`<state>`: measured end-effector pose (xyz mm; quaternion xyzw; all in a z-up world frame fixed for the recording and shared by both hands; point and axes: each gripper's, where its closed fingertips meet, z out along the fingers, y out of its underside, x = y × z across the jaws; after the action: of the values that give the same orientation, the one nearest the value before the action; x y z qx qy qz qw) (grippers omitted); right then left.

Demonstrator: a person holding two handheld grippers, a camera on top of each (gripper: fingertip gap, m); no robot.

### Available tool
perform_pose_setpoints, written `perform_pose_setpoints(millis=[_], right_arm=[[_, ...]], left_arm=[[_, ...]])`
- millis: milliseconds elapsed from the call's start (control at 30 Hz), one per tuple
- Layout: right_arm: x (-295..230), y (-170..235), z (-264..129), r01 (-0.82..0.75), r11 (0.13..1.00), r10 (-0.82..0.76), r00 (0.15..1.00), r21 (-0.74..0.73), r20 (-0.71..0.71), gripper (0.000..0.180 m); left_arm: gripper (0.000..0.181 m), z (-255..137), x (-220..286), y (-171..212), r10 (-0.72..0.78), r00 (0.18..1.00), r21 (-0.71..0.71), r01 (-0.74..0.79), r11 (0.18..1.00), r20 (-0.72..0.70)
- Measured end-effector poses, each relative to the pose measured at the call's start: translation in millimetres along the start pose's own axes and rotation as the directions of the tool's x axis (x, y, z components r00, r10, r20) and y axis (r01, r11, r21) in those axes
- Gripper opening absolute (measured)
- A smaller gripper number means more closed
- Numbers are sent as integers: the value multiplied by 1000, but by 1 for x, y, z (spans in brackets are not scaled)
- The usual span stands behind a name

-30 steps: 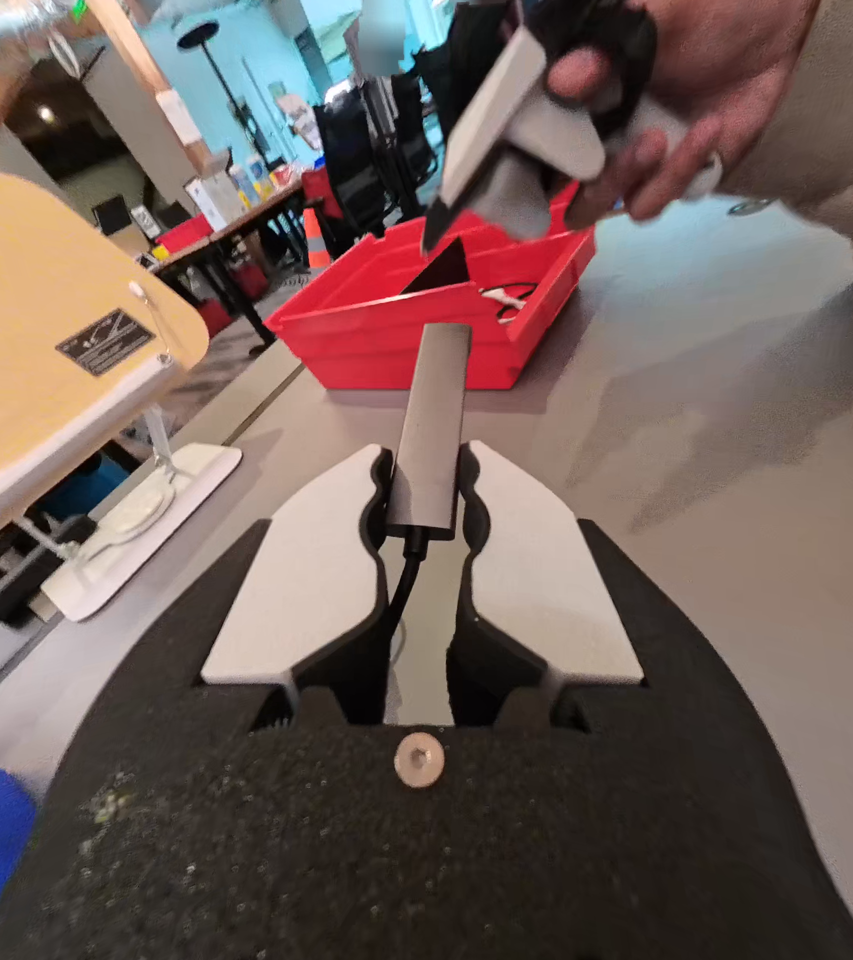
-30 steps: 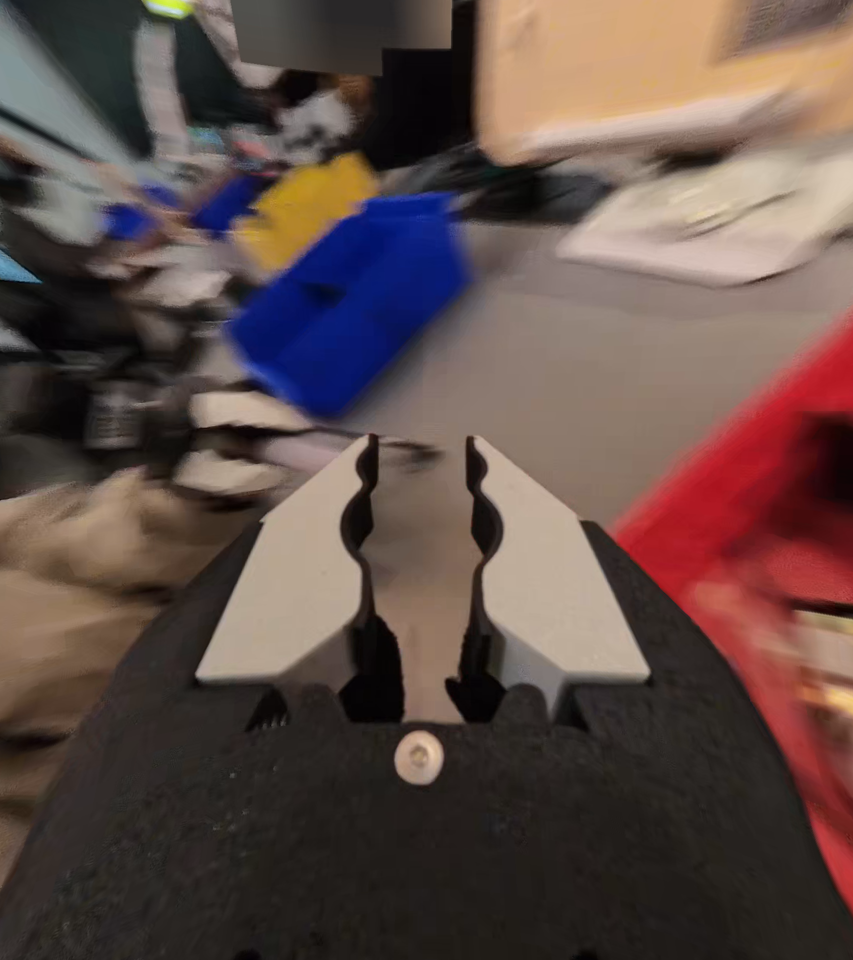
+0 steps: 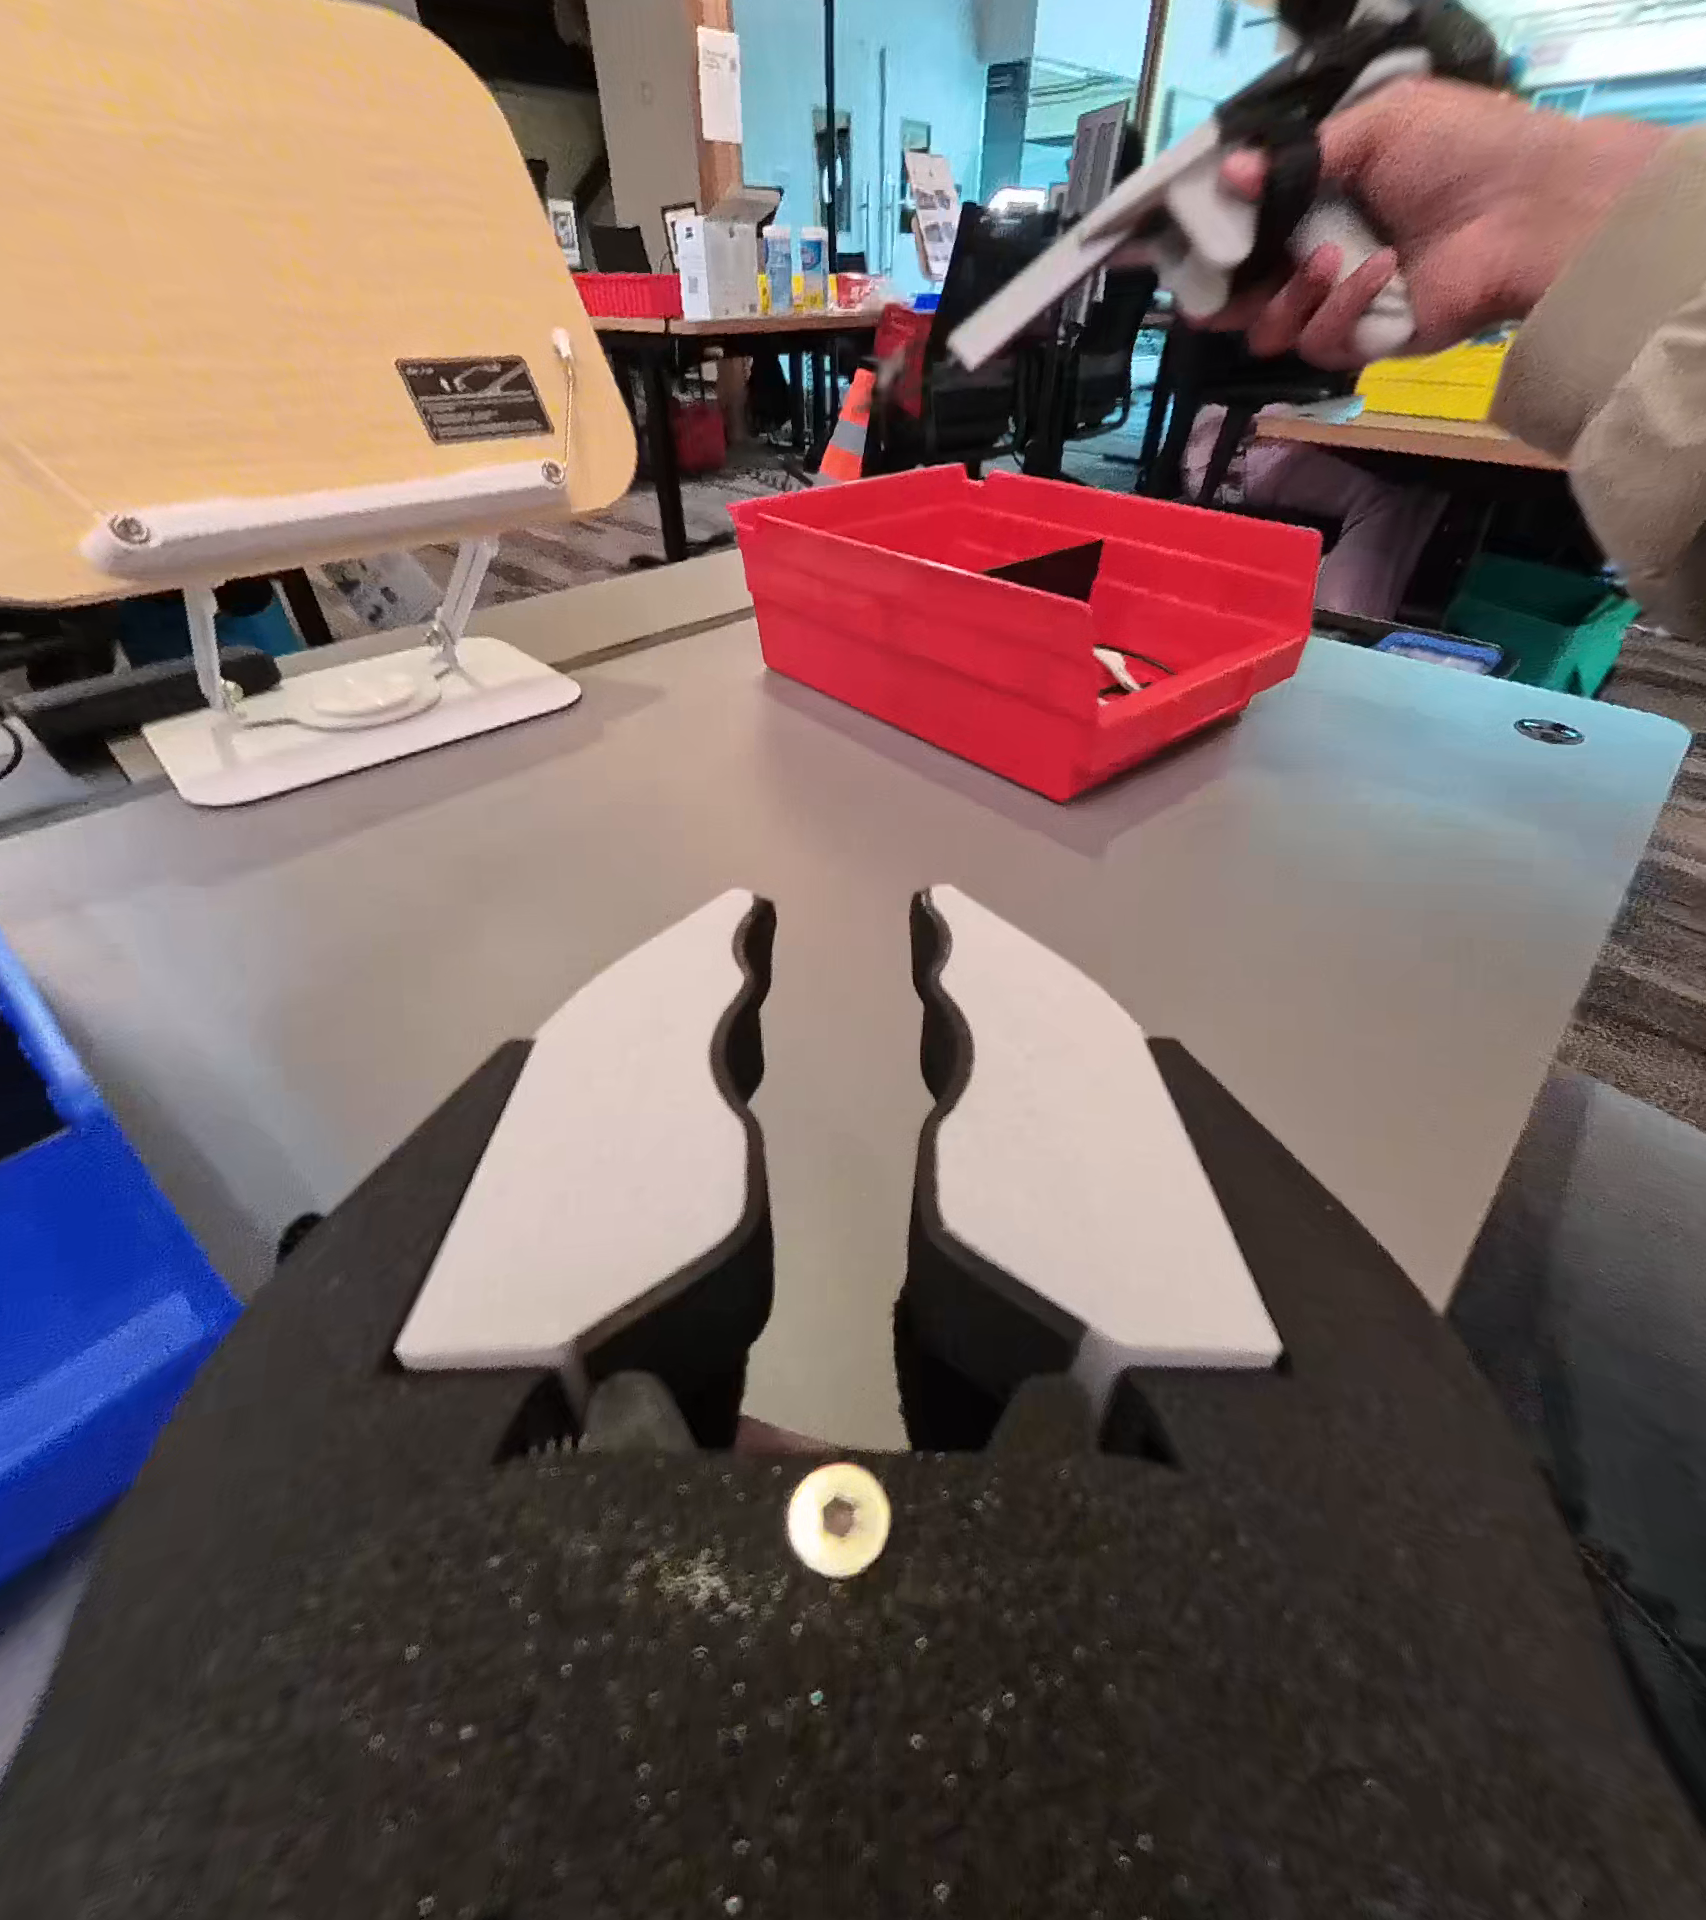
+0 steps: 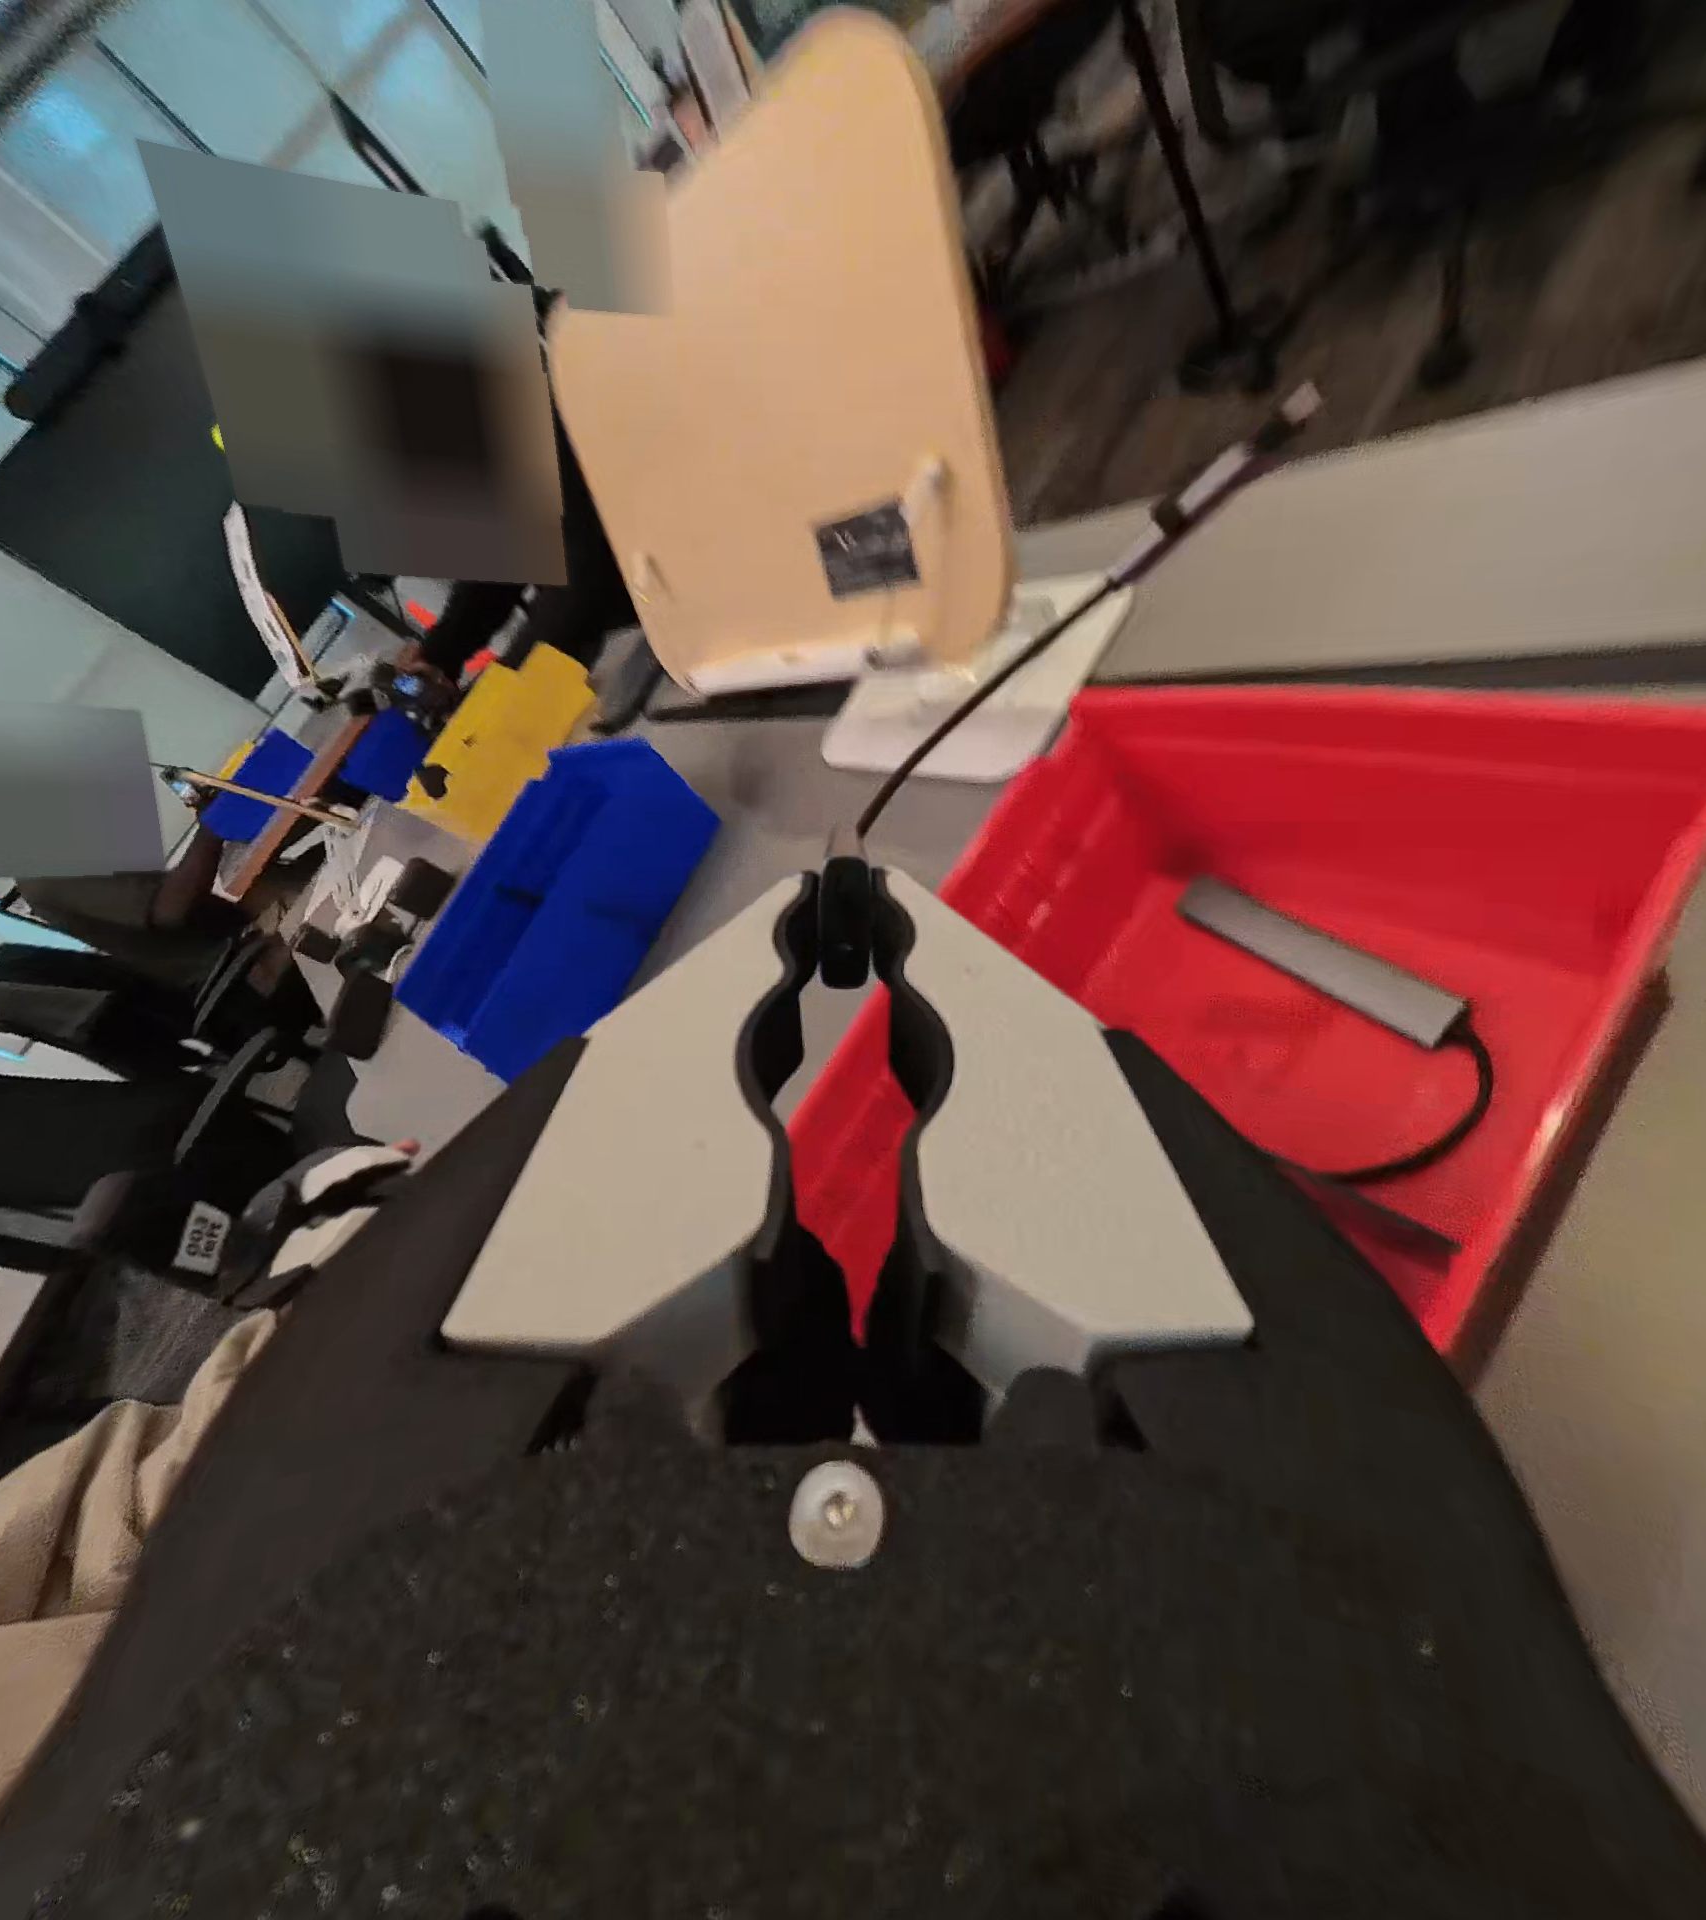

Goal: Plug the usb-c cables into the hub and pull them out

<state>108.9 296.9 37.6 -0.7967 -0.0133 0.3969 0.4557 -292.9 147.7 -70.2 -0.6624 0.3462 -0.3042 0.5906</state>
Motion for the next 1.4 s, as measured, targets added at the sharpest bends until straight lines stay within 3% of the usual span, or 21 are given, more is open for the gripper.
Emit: perform_pose_setpoints(millis=[100,233,367,433,600,667,800,900,1067,1167,1267,1400], right_arm=[[40,32,33,-69,990,63,996,-122,-57,9],[79,67,67,-36,953,-25,980,-300,-197,9],[131,86,69,-76,906,-128,889,-417,-440,22],[135,85,66,-54,913,-171,848,-404,-501,30],[77,59,29,209,944,-323,731,-253,-601,46],[24,68,16,318,933,-354,742,-166,-570,45],[-64,138,-9,417,908,-376,773,-36,-511,39],[-101,195,-24,418,909,-365,805,10,-468,38],[-120,225,-40,475,874,-463,741,-108,-486,42],[-132,229,-40,443,896,-409,803,-25,-433,33],[-125,245,-33,410,905,-419,813,-113,-404,36],[-129,244,-31,421,900,-429,815,-112,-389,36]], left_arm=[[25,-17,8,9,-21,999,-32,22,999,33],[25,-41,13,21,-34,994,-74,42,996,105],[25,-58,5,39,-69,979,-152,99,984,190],[25,-65,-8,50,-76,965,-198,128,972,251],[26,-80,-53,56,-115,918,-197,202,959,380],[27,-86,-66,57,-130,902,-190,225,956,412],[29,-94,-85,55,-152,868,-166,256,952,472],[29,-93,-84,51,-197,865,-131,285,949,461],[29,-88,-69,51,-202,878,-134,285,949,434],[29,-84,-62,48,-217,883,-121,290,949,416],[29,-80,-57,48,-220,891,-130,292,947,397],[29,-76,-53,50,-207,898,-145,282,949,388]])
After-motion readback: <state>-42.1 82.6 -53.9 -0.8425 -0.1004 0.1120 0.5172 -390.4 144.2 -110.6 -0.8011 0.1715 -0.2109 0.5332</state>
